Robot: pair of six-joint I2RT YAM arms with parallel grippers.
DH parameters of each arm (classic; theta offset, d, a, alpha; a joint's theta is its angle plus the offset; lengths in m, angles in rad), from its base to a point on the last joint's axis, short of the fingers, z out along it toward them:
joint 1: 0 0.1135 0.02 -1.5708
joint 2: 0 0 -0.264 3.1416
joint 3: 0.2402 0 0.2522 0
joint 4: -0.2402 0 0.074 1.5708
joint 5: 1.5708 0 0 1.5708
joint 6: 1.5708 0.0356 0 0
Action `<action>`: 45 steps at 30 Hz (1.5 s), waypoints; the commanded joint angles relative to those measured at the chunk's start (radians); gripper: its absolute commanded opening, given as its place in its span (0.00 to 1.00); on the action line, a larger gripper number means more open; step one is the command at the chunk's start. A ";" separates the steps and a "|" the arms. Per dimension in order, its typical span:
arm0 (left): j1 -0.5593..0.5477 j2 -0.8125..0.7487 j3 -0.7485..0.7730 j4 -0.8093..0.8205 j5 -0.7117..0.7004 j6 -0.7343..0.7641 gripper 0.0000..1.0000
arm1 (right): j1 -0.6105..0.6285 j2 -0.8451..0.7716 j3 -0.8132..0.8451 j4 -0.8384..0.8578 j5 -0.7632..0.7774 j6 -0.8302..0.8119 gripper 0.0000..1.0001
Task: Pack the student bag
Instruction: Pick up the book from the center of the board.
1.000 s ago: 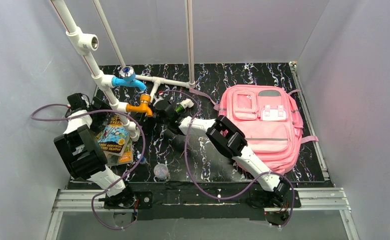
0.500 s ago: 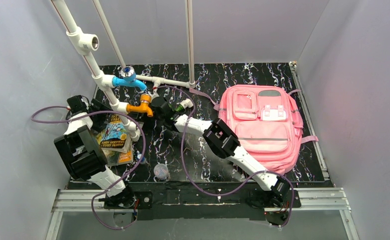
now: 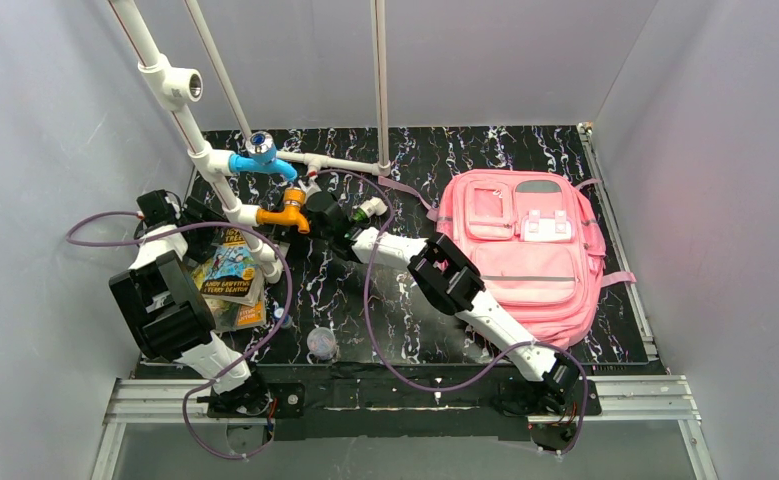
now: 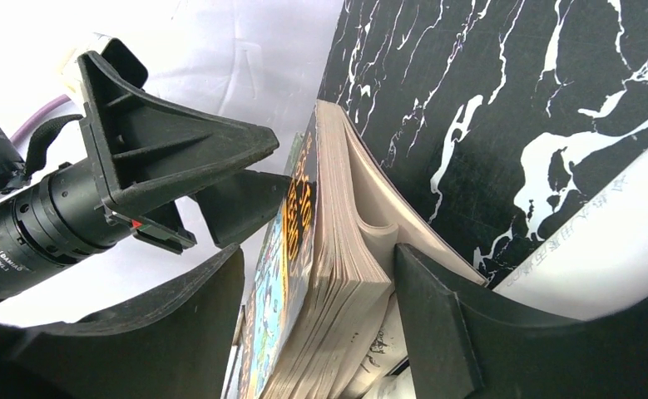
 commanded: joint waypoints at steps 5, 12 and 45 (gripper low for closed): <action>-0.028 -0.023 -0.008 -0.163 0.053 0.015 0.74 | 0.006 -0.019 0.102 0.033 0.001 0.021 0.75; -0.027 0.001 0.013 -0.173 0.038 0.035 0.74 | 0.017 -0.108 -0.007 0.086 -0.027 0.055 0.75; -0.029 -0.069 0.059 -0.230 -0.004 0.073 0.89 | 0.025 0.032 0.038 0.172 0.086 0.141 0.16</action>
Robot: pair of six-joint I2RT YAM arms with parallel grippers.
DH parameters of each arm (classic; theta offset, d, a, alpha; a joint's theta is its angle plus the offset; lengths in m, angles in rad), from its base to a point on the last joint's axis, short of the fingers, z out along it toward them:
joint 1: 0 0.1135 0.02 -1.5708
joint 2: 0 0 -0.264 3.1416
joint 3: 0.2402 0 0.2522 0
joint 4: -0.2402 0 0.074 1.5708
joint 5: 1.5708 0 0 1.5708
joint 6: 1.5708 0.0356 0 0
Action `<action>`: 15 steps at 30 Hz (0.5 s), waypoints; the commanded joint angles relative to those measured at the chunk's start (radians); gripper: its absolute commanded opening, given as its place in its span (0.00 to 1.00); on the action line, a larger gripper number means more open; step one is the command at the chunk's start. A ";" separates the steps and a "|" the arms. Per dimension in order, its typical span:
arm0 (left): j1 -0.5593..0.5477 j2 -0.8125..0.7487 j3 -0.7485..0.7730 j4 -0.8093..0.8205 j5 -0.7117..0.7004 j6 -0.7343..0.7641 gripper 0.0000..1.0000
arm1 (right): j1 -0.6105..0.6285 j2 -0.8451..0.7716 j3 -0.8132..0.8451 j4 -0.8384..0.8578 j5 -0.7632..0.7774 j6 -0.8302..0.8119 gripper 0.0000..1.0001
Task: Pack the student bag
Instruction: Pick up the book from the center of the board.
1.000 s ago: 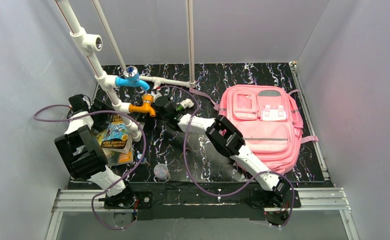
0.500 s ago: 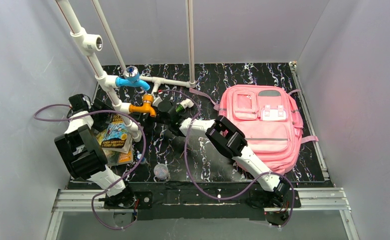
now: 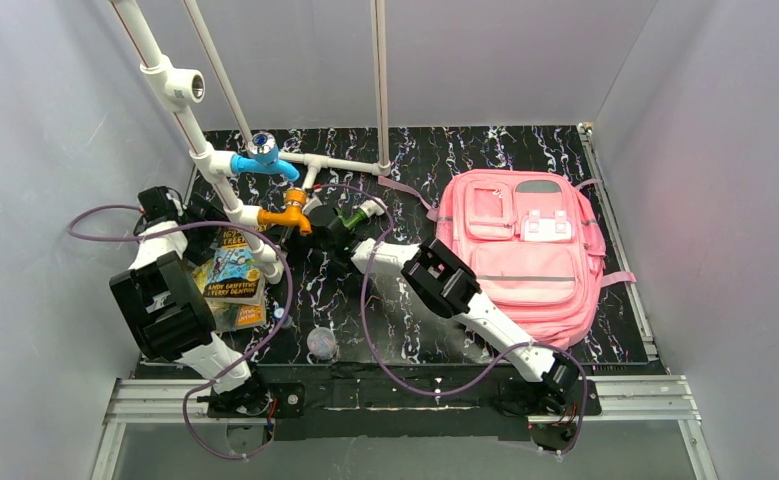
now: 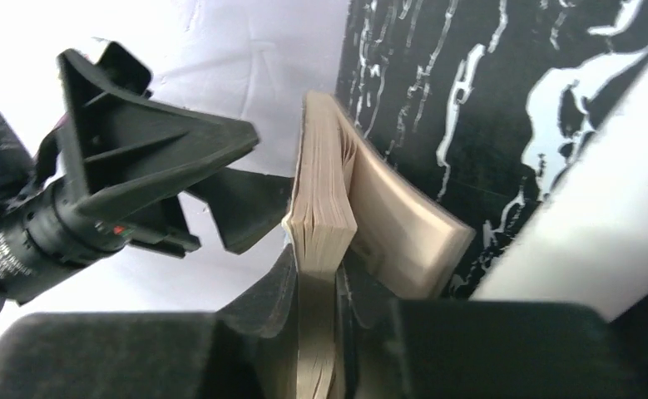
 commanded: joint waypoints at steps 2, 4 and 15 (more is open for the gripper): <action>-0.016 -0.088 0.059 -0.191 -0.020 -0.005 0.90 | -0.001 0.035 0.182 -0.032 0.069 -0.036 0.01; -0.016 -0.113 0.099 -0.225 -0.037 -0.020 0.91 | -0.009 0.041 0.236 -0.068 0.089 -0.036 0.01; -0.016 -0.436 0.368 -0.502 -0.317 -0.106 0.98 | -0.099 -0.162 0.188 -0.045 0.133 0.006 0.01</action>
